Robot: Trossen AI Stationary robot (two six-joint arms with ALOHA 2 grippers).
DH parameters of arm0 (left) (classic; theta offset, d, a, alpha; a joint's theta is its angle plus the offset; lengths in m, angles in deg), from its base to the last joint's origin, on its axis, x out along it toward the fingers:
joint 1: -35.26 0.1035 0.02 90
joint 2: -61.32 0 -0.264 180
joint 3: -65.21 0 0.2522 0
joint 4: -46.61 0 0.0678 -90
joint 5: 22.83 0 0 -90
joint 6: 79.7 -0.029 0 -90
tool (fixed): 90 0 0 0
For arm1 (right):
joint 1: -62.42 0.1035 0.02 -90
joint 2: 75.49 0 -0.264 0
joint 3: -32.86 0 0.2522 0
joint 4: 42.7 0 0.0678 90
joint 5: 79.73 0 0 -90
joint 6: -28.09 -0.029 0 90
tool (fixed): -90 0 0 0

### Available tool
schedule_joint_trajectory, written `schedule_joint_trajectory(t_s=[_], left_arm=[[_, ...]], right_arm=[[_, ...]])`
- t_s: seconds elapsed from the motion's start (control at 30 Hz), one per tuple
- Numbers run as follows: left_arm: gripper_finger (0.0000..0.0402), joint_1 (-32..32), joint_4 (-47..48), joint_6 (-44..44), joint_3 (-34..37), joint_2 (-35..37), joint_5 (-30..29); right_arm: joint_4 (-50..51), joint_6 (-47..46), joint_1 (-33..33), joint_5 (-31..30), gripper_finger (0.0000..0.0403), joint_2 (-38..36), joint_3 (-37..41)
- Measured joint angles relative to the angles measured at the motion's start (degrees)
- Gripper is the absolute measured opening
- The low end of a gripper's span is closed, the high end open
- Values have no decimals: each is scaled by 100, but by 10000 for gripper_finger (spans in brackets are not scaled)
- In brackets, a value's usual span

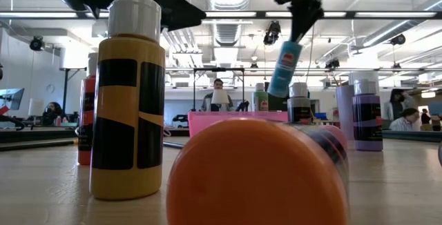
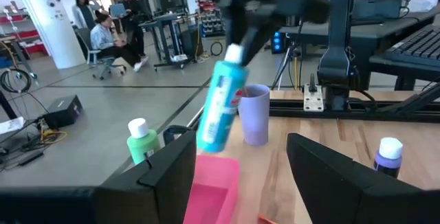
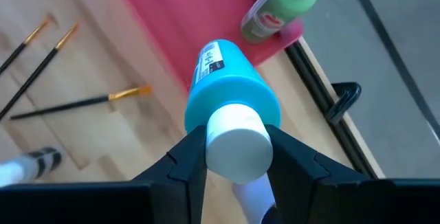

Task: Pick & Place Paint Supplies
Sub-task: Put the blue paint bottle into the pink bin

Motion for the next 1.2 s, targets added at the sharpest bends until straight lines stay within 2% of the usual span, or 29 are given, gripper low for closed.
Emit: schedule_joint_trajectory(t_s=[0.13, 0.47, 1.2], left_arm=[[234, 0, 10, 0, 13, 33, 2], [234, 0, 79, -14, 15, 43, 2], [234, 4, 92, -57, 20, 43, 2]], right_arm=[[0, 361, -418, 342, 116, 552, -396], [-89, 951, -971, 650, 116, 1434, -820], [-409, 1444, -1296, 718, 118, 2179, -821]])
